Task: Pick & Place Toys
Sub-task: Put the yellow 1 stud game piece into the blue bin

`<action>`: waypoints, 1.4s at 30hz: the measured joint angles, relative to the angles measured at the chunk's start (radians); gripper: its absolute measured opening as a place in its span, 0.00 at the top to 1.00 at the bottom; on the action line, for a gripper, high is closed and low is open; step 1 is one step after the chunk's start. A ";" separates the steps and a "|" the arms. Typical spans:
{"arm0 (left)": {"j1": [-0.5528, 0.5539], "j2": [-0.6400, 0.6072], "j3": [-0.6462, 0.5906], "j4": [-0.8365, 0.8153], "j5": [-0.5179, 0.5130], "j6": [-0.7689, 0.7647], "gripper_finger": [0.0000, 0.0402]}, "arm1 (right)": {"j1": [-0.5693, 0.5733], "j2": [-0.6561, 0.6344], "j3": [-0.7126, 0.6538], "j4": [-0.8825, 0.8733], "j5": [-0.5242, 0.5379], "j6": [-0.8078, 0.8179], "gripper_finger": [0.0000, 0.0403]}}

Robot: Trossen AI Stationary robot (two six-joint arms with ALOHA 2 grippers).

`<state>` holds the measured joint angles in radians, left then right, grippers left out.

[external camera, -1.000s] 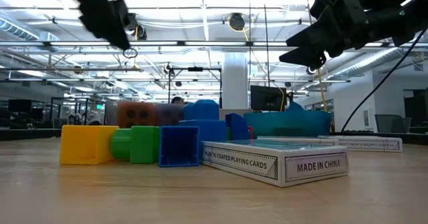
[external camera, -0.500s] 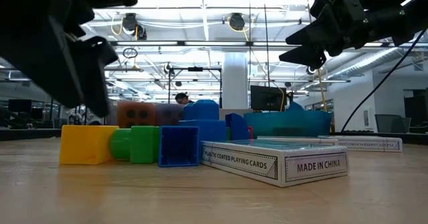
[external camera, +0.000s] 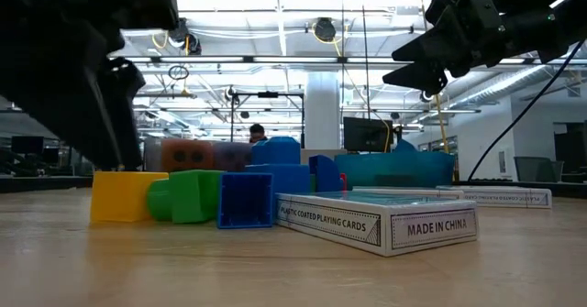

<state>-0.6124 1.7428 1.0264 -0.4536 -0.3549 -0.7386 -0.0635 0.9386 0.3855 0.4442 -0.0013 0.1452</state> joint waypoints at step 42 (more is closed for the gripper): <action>0.113 0.069 0.016 -0.091 -0.177 0.126 0.97 | 0.000 0.000 0.000 -0.001 0.000 0.023 0.22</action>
<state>-0.4991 1.8121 1.0428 -0.5450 -0.5315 -0.6129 -0.0635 0.9390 0.3855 0.4437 -0.0013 0.1684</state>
